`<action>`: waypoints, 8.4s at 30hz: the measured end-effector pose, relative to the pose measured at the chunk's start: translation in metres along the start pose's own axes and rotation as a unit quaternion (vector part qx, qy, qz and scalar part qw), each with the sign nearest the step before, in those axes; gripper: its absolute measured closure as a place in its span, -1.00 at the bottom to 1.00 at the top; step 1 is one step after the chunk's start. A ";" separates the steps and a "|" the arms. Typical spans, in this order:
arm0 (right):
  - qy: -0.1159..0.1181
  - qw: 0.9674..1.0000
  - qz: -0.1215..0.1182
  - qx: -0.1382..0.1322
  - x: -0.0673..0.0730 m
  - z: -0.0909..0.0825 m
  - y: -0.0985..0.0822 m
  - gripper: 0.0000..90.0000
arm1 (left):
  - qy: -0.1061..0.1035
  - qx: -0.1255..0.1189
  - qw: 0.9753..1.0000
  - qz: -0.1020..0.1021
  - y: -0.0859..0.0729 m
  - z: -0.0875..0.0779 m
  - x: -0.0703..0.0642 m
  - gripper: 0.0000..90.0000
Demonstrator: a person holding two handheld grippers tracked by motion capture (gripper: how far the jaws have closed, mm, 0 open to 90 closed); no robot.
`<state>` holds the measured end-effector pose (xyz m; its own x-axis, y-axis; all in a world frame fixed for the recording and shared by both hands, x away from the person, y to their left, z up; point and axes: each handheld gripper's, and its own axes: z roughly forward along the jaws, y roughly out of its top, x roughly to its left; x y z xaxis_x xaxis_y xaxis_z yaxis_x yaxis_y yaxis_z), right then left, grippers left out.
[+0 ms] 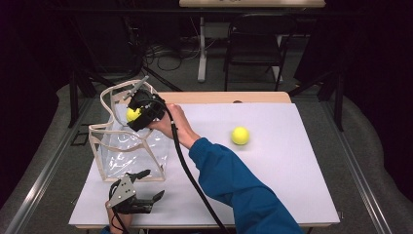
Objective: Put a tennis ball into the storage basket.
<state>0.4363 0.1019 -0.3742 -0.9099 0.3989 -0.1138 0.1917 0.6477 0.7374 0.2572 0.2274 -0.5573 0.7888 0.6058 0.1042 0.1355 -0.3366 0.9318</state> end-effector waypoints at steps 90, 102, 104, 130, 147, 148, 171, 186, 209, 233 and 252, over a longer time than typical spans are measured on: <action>-0.053 0.995 0.068 -0.053 -0.032 -0.104 -0.136 -1.00 | -0.001 0.001 1.000 0.003 0.000 0.000 -0.001 -0.65; -0.063 0.994 0.084 -0.042 -0.032 -0.105 -0.173 -1.00 | -0.002 0.002 1.000 0.005 -0.001 0.000 -0.001 -0.65; -0.063 0.993 0.089 -0.041 -0.031 -0.106 -0.178 -1.00 | -0.001 0.003 1.000 0.003 -0.001 0.000 -0.002 -0.65; -0.058 0.992 0.112 -0.025 -0.027 -0.108 -0.237 -1.00 | 0.003 0.006 1.000 0.007 -0.002 -0.004 -0.004 -0.65; -0.060 0.992 0.112 -0.025 -0.028 -0.118 -0.256 -1.00 | 0.001 0.012 1.000 0.010 -0.002 -0.003 -0.006 -0.65; -0.062 0.991 0.111 -0.028 -0.029 -0.119 -0.257 -1.00 | 0.002 0.012 1.000 0.010 -0.002 -0.004 -0.005 -0.65; -0.088 0.987 0.129 -0.035 -0.045 -0.132 -0.268 -1.00 | 0.002 0.015 1.000 0.012 -0.002 -0.003 -0.006 -0.65; -0.110 0.980 0.162 -0.035 -0.070 -0.133 -0.282 -1.00 | 0.006 0.016 1.000 0.012 -0.002 -0.005 -0.008 -0.65; -0.124 0.970 0.210 0.012 -0.110 -0.110 -0.299 -1.00 | 0.004 0.018 1.000 0.011 -0.003 -0.005 -0.008 -0.65; -0.126 0.964 0.231 0.030 -0.124 -0.087 -0.304 -1.00 | 0.005 0.017 1.000 0.011 -0.003 -0.004 -0.008 -0.65; -0.135 0.959 0.246 0.030 -0.130 -0.073 -0.312 -0.72 | 0.001 0.019 1.000 0.010 -0.003 -0.003 -0.007 -0.65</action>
<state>0.4680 -0.1995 -0.5408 -0.5766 0.8145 0.0637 0.6020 0.3708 0.7072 0.2492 0.2259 -0.5598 0.7900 0.6006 0.1235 0.1420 -0.3751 0.9161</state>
